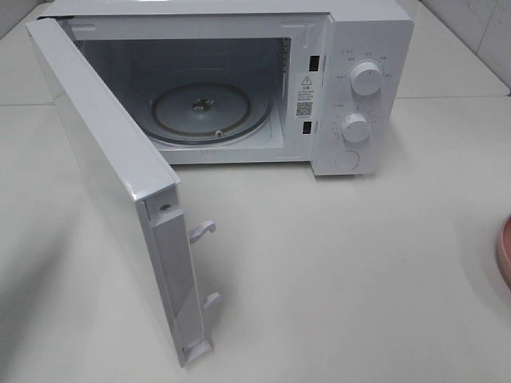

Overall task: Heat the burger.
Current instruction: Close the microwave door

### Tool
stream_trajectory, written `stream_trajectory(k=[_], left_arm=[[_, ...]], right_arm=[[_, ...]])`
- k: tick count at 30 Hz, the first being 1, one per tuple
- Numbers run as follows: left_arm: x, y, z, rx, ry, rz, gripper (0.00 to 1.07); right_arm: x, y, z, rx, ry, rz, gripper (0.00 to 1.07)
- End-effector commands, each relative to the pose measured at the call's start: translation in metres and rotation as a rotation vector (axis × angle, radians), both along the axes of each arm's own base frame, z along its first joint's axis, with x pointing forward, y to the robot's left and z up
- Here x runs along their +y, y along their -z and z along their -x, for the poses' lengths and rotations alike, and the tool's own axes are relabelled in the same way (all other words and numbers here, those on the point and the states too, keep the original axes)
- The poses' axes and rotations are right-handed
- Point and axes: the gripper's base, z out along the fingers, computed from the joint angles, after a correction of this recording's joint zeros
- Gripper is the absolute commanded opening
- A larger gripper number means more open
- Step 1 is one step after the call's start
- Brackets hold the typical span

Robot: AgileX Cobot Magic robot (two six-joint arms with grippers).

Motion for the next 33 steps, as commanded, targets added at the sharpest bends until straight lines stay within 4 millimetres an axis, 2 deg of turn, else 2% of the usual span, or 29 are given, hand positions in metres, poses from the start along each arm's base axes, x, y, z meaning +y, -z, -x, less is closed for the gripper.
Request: stream_trajectory(k=[1,5,8,10,23,26,33], left_arm=[[-0.005,0.016,-0.012,0.018,0.053,0.029,0.0],[-0.01,0.032,-0.025,0.027,0.09,0.083,0.0],[-0.011,0.034,-0.028,0.027,0.101,0.086,0.0],[-0.018,0.042,-0.045,0.045,0.177,0.053,0.0],[-0.036,0.048,-0.089,0.064,0.354,0.062,0.0],[-0.047,0.049,-0.104,0.067,0.384,0.094,0.0],[-0.066,0.051,-0.119,0.059,0.411,0.088,0.0]], right_arm=[[0.0,0.0,0.004,-0.037,-0.002,-0.002,0.76],[0.0,0.0,0.004,-0.037,-0.002,-0.002,0.76],[0.0,0.0,0.004,-0.037,-0.002,-0.002,0.76],[0.0,0.0,0.004,-0.037,-0.002,-0.002,0.76],[0.0,0.0,0.004,-0.037,-0.002,-0.002,0.76],[0.0,0.0,0.004,-0.037,-0.002,-0.002,0.76],[0.0,0.0,0.004,-0.037,-0.002,-0.002,0.76]])
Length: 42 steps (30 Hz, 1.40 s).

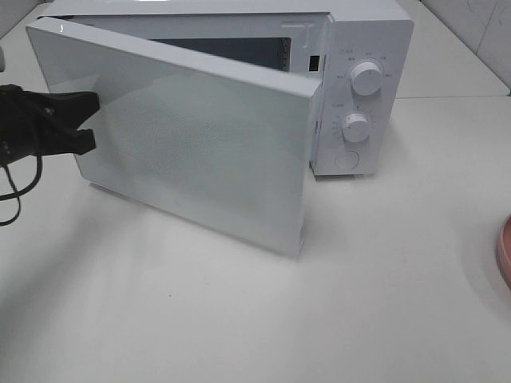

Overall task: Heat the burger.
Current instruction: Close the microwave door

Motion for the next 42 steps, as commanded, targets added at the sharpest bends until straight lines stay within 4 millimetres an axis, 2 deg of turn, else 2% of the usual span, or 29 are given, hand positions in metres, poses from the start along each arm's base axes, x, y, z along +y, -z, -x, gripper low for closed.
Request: stream_trajectory(k=[1,14,25,32,33,34,42], left_arm=[[-0.017,-0.005,-0.008,-0.018,0.026,0.013,0.0],[-0.054,-0.012,-0.015,0.013,0.043,0.012,0.0],[-0.072,-0.013,-0.032,0.012,0.039,0.038,0.0],[-0.106,-0.014,-0.037,0.02,0.075,0.057,0.0],[-0.106,-0.014,-0.037,0.02,0.075,0.057,0.0],[-0.116,-0.013,-0.037,0.024,0.091,0.057,0.0],[-0.139,-0.015,-0.043,0.046,0.092,0.076,0.0]], right_arm=[[0.0,0.0,0.004,-0.037,-0.001,-0.001,0.76],[0.0,0.0,0.004,-0.037,-0.001,-0.001,0.76],[0.0,0.0,0.004,-0.037,-0.003,-0.002,0.76],[0.0,0.0,0.004,-0.037,-0.003,-0.002,0.76],[0.0,0.0,0.004,-0.037,-0.003,-0.002,0.76],[0.0,0.0,0.004,-0.037,-0.003,-0.003,0.76],[0.0,0.0,0.004,-0.037,-0.003,-0.003,0.76]])
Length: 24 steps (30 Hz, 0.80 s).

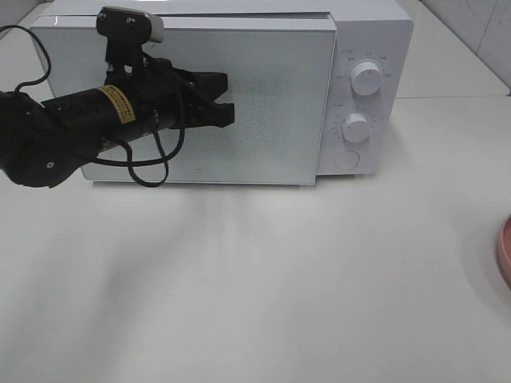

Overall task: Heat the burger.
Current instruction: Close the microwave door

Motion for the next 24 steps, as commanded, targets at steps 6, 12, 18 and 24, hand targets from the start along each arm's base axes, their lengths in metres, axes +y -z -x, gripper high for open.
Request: stream_trajectory(k=[6,12,18,24], left_arm=[[-0.02,-0.01,-0.016,0.017,-0.061,0.072,0.0],[-0.038,-0.012,-0.021,0.003,-0.059,0.051,0.0],[-0.048,-0.011,-0.027,-0.015,-0.146,0.033,0.0],[-0.046,-0.01,-0.029,-0.005,-0.196,0.031,0.0]], right_arm=[[0.0,0.0,0.004,-0.037,-0.002,-0.002,0.76],[0.0,0.0,0.004,-0.037,-0.002,-0.002,0.76],[0.0,0.0,0.004,-0.037,-0.002,-0.002,0.76],[0.0,0.0,0.004,-0.037,-0.002,-0.002,0.76]])
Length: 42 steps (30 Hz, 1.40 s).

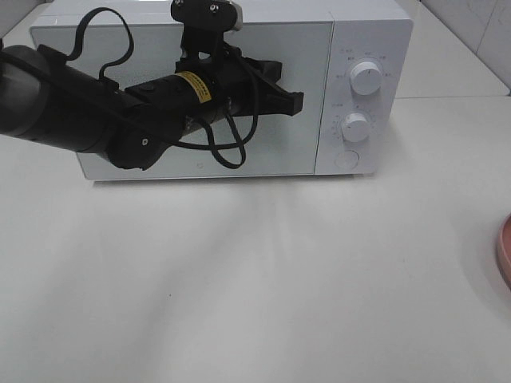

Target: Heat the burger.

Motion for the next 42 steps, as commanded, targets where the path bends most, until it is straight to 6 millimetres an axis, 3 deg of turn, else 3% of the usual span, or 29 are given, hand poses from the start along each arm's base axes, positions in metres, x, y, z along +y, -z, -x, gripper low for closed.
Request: stream_trajectory(k=[1,7,15,17,18,19,20,21,22,23,25,31,42], left_arm=[[0.016,-0.006,-0.017,0.026,-0.141,0.089,0.0],[0.015,-0.007,-0.016,0.045,-0.158,0.111,0.0],[-0.015,-0.018,0.016,0.124,-0.051,0.063,0.01],[-0.027,-0.015,0.03,0.192,-0.004,0.009,0.16],[-0.027,-0.015,0.03,0.192,-0.004,0.009,0.16],[-0.034,-0.014,0.042,0.233,0.035,-0.037,0.38],[-0.034,-0.014,0.042,0.233,0.035,-0.037,0.38],[-0.036,-0.013,0.046,0.251,0.05,-0.059,0.54],[-0.042,-0.013,0.057,0.288,0.09,-0.109,0.85],[-0.042,-0.013,0.057,0.288,0.09,-0.109,0.85],[-0.047,-0.013,0.074,0.351,0.144,-0.198,1.01],[-0.048,-0.021,0.098,0.454,0.203,-0.314,1.0],[-0.007,-0.047,0.139,0.774,0.248,-0.627,1.0]], right_arm=[[0.0,0.0,0.004,-0.037,-0.002,-0.002,0.76],[0.0,0.0,0.004,-0.037,-0.002,-0.002,0.76],[0.0,0.0,0.004,-0.037,-0.002,-0.002,0.76],[0.0,0.0,0.004,-0.037,-0.002,-0.002,0.76],[0.0,0.0,0.004,-0.037,-0.002,-0.002,0.76],[0.0,0.0,0.004,-0.037,-0.002,-0.002,0.76],[0.0,0.0,0.004,-0.037,-0.002,-0.002,0.76],[0.0,0.0,0.004,-0.037,-0.002,-0.002,0.76],[0.0,0.0,0.004,-0.037,-0.002,-0.002,0.76],[0.0,0.0,0.004,-0.037,-0.002,-0.002,0.76],[0.0,0.0,0.004,-0.037,-0.002,-0.003,0.76],[0.0,0.0,0.004,-0.037,-0.002,-0.003,0.76],[0.0,0.0,0.004,-0.037,-0.002,-0.003,0.76]])
